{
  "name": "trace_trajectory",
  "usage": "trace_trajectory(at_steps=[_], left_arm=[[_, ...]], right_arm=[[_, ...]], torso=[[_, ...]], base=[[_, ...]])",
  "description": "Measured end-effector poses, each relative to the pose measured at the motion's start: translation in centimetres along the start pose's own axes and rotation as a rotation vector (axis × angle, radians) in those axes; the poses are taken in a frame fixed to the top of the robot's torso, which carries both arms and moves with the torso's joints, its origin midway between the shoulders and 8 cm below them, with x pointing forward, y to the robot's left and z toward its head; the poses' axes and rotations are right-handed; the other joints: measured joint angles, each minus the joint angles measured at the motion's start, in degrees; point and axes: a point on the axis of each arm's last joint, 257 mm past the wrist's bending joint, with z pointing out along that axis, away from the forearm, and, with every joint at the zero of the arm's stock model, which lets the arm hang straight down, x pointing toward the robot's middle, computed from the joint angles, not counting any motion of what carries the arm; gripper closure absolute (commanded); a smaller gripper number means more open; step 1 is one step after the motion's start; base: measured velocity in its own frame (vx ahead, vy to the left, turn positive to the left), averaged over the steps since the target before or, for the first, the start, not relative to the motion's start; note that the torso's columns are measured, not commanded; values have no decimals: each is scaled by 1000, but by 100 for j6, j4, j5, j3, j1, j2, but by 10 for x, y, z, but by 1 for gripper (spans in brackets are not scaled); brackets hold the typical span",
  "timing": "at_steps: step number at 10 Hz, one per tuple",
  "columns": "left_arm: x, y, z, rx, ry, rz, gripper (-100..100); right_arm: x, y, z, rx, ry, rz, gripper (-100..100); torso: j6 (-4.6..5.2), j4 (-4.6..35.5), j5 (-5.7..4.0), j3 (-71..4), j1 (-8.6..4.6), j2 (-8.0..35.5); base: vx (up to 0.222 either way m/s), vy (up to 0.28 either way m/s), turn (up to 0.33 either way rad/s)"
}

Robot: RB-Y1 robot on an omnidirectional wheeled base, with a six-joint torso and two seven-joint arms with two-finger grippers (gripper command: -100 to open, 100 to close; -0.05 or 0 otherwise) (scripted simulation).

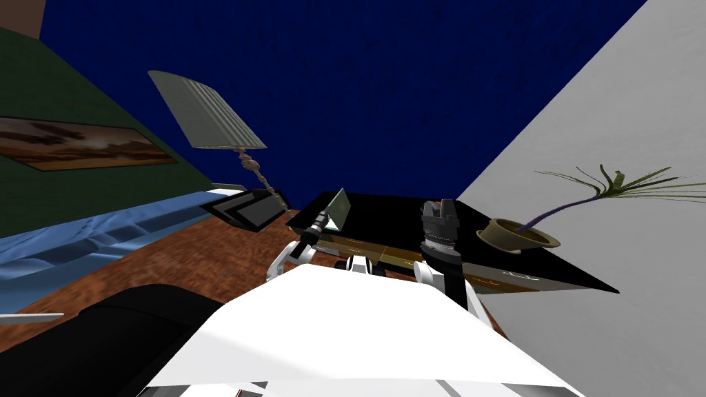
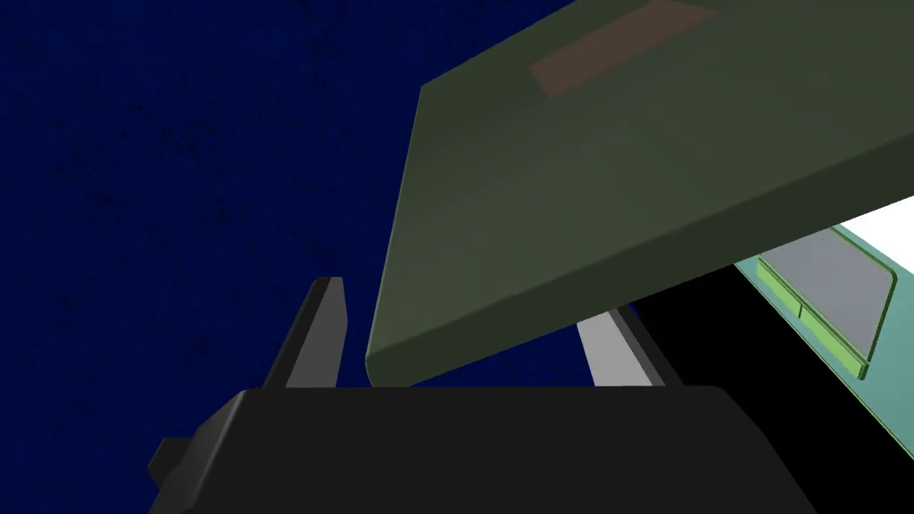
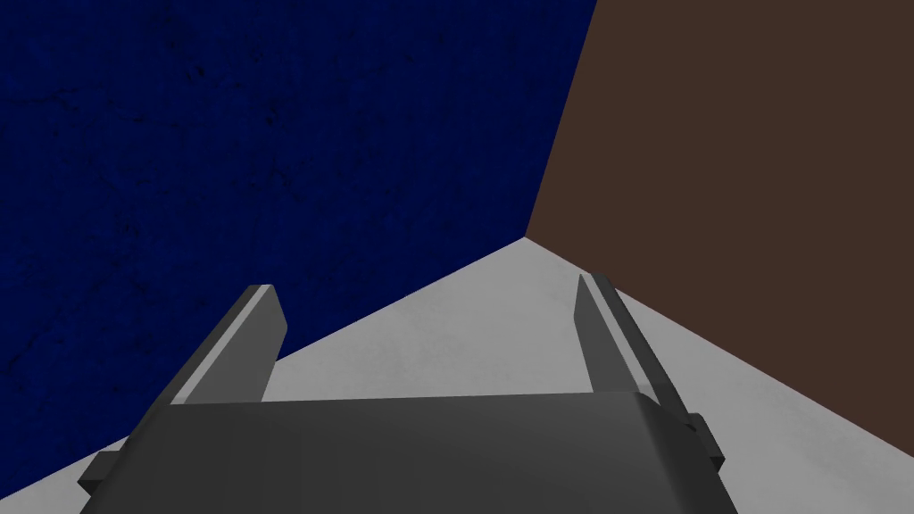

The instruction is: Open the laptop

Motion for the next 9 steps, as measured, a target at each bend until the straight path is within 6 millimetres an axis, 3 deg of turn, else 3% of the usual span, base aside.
trace_trajectory(at_steps=[1,9], left_arm=[[-1,-1,0,3,-1,-5,100],[27,45,18,-17,-17,-384,100]], right_arm=[[0,0,0,0,0,0,0],[0,0,0,0,0,0,0]], torso=[[11,4,-13,2,-41,5],[17,20,-19,11,-40,23]], base=[[-10,102,10],[-8,121,-11]])
